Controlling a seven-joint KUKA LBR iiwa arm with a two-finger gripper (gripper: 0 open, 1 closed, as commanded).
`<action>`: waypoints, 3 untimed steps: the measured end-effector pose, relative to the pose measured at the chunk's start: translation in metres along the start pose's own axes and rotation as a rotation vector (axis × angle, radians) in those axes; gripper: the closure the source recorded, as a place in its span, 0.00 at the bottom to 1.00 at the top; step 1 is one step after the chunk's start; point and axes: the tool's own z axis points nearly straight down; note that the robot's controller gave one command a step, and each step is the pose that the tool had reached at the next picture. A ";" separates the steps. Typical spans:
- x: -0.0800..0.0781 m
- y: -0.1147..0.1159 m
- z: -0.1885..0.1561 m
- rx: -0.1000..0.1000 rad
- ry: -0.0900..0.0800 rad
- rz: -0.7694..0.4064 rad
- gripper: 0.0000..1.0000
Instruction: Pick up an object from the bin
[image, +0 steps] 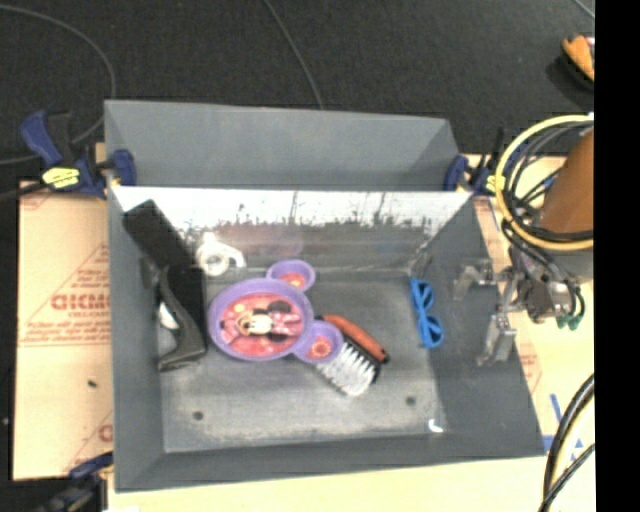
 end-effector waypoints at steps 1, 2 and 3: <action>-0.002 0.001 -0.005 0.002 -0.008 -0.005 0.00; -0.012 0.068 0.123 0.002 -0.009 -0.014 0.00; -0.014 0.102 0.079 0.000 -0.008 0.162 0.00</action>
Offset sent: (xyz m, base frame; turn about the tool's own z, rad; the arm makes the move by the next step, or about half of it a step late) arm 0.0123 0.0856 -0.1545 -0.0174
